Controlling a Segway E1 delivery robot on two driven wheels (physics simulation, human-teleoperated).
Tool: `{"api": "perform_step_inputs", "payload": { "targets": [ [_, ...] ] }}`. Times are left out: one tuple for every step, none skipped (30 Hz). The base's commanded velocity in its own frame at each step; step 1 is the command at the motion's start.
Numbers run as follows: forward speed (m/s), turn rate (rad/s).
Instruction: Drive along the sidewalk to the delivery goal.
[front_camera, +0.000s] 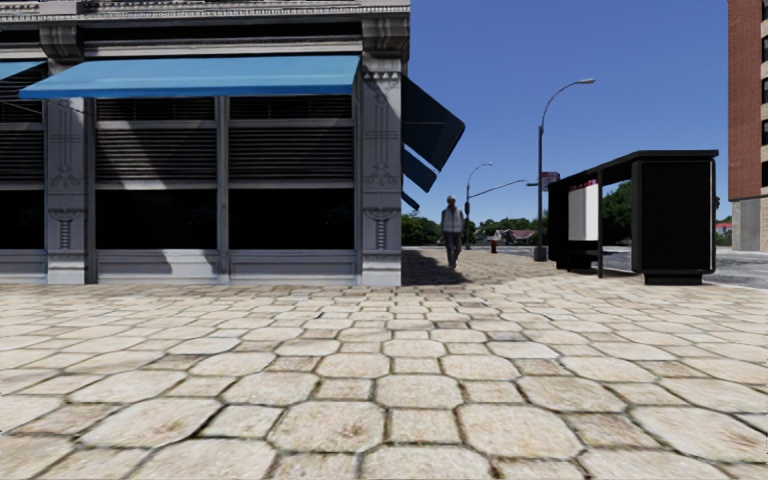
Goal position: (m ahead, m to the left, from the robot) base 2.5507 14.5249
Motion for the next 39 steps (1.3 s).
{"api": "perform_step_inputs", "payload": {
  "targets": [
    [1.80,0.18],
    [1.80,0.19],
    [1.71,0.35],
    [1.71,0.37],
    [1.71,0.37],
    [1.71,0.37],
    [1.70,0.38],
    [1.70,0.38],
    [1.70,0.38],
    [1.70,0.38],
    [1.70,0.39],
    [1.70,0.39],
    [1.70,0.39],
    [1.70,0.39],
    [1.70,0.40],
    [1.70,0.40],
    [1.70,0.40],
    [1.70,0.40],
    [1.70,0.41],
    [1.70,0.41],
    [1.70,0.41],
    [1.70,0.41],
    [1.70,0.41],
    [1.70,0.41],
    [1.70,0.41],
    [1.70,0.41],
    [1.70,0.43],
    [1.70,0.43],
    [1.70,0.45],
    [1.70,0.46],
    [1.70,0.47],
    [1.69,0.47],
    [1.69,0.47],
    [1.69,0.47],
    [1.69,0.49],
    [1.69,0.50],
    [1.69,0.53],
    [1.69,0.53],
    [1.69,0.55]
  ]
}}
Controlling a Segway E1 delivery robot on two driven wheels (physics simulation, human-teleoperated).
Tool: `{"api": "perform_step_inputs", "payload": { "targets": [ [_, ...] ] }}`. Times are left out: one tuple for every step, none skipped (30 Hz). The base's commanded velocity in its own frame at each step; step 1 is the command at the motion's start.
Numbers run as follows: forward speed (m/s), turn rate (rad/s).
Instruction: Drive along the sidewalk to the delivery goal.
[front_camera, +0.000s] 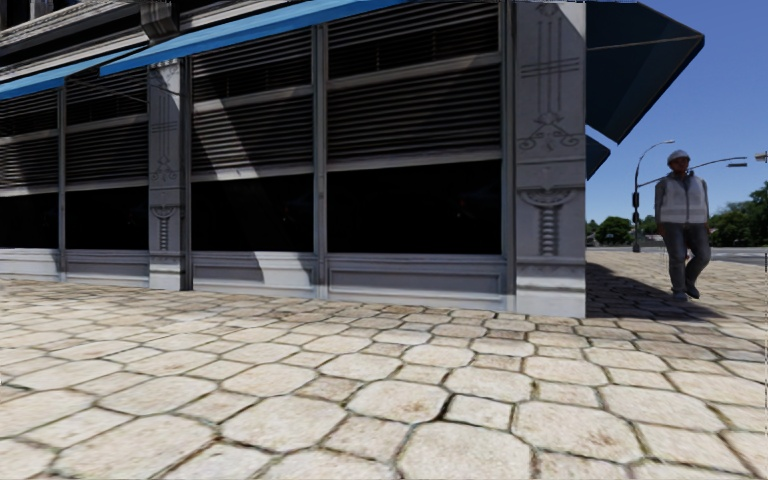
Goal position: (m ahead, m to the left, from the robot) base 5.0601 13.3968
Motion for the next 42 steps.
{"api": "perform_step_inputs", "payload": {
  "targets": [
    [1.67,0.56],
    [1.65,0.57],
    [1.65,0.57],
    [1.65,0.57],
    [1.65,0.57],
    [1.64,0.57],
    [1.64,0.57],
    [1.64,0.57],
    [1.63,0.57],
    [1.63,0.57],
    [1.63,0.57],
    [1.63,0.57],
    [1.63,0.57],
    [1.63,0.57],
    [1.63,0.57],
    [1.63,0.57],
    [1.63,0.57],
    [1.63,0.57],
    [1.63,0.57],
    [1.63,0.57],
    [1.63,0.57],
    [1.63,0.57],
    [1.63,0.57],
    [1.63,0.57],
    [1.63,0.57],
    [1.63,0.57],
    [1.63,0.57],
    [1.63,0.57],
    [1.63,0.57],
    [1.63,0.57],
    [1.63,0.57],
    [1.63,0.57],
    [1.63,0.57],
    [1.63,0.57],
    [1.63,0.57],
    [1.63,0.57],
    [1.63,0.57],
    [1.63,0.57],
    [1.63,0.57],
    [1.63,0.57],
    [1.63,0.57],
    [1.63,0.57]
  ]
}}
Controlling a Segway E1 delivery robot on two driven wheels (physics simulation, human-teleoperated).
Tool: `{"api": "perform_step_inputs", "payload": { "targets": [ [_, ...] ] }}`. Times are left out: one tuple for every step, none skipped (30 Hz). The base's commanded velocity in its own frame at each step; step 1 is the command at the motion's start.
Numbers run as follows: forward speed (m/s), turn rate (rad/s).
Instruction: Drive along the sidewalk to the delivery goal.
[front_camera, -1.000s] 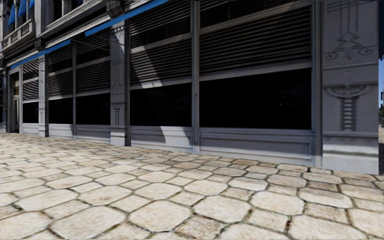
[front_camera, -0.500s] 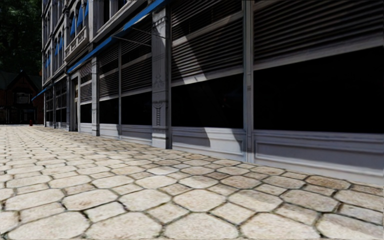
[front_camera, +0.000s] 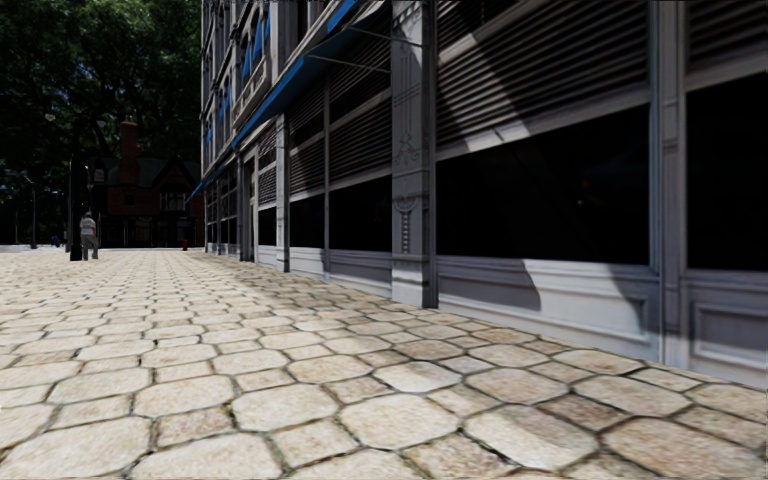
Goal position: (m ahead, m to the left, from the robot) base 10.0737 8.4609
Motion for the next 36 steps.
{"api": "perform_step_inputs", "payload": {
  "targets": [
    [1.63,0.57],
    [1.63,0.57],
    [1.63,0.57],
    [1.63,0.57],
    [1.63,0.57],
    [1.63,0.57],
    [1.63,0.57],
    [1.62,0.57],
    [1.62,0.57],
    [1.62,0.57],
    [1.62,0.57],
    [1.62,0.57],
    [1.62,0.57],
    [1.62,0.57],
    [1.62,0.57],
    [1.62,0.57],
    [1.62,0.57],
    [1.62,0.57],
    [1.62,0.57],
    [1.62,0.57],
    [1.62,0.57],
    [1.62,0.57],
    [1.62,0.57],
    [1.62,0.57],
    [1.62,0.57],
    [1.62,0.57],
    [1.62,0.57],
    [1.62,0.57],
    [1.62,0.57],
    [1.62,0.57],
    [1.62,0.57],
    [1.62,0.57],
    [1.62,0.57],
    [1.62,0.57],
    [1.62,0.57],
    [1.62,0.57]
  ]
}}
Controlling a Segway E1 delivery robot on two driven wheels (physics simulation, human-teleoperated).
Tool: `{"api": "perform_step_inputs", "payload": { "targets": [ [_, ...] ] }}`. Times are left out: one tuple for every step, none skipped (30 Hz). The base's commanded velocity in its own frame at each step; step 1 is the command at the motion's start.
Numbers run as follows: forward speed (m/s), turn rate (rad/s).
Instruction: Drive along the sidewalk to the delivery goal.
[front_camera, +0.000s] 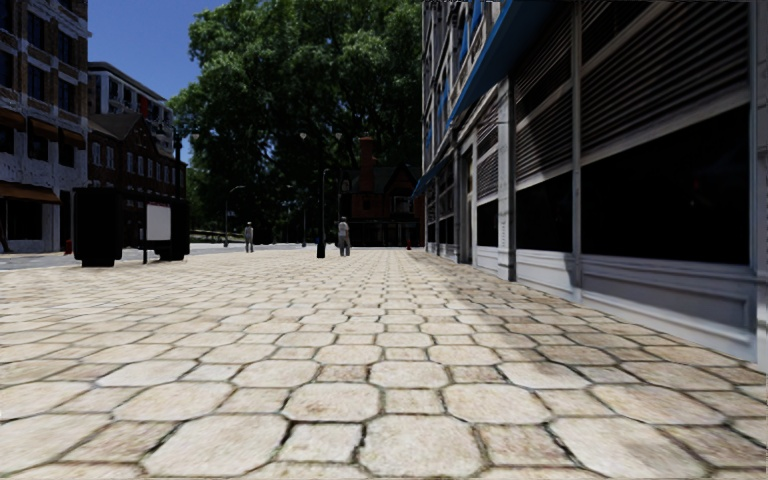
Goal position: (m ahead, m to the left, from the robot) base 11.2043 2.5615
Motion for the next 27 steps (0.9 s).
{"api": "perform_step_inputs", "payload": {
  "targets": [
    [1.62,0.57],
    [1.62,0.57],
    [1.62,0.57],
    [1.62,0.57],
    [1.62,0.57],
    [1.62,0.57],
    [1.62,0.57],
    [1.62,0.57],
    [1.62,0.57],
    [1.62,0.57],
    [1.62,0.57],
    [1.62,0.57],
    [1.62,0.57],
    [1.62,0.57],
    [1.62,0.57],
    [1.62,0.57],
    [1.62,0.57],
    [1.62,0.57],
    [1.62,0.57],
    [1.62,0.56],
    [1.62,0.50],
    [1.62,0.50],
    [1.62,0.43],
    [1.62,0.41],
    [1.62,0.40],
    [1.62,0.40],
    [1.62,0.40]
  ]
}}
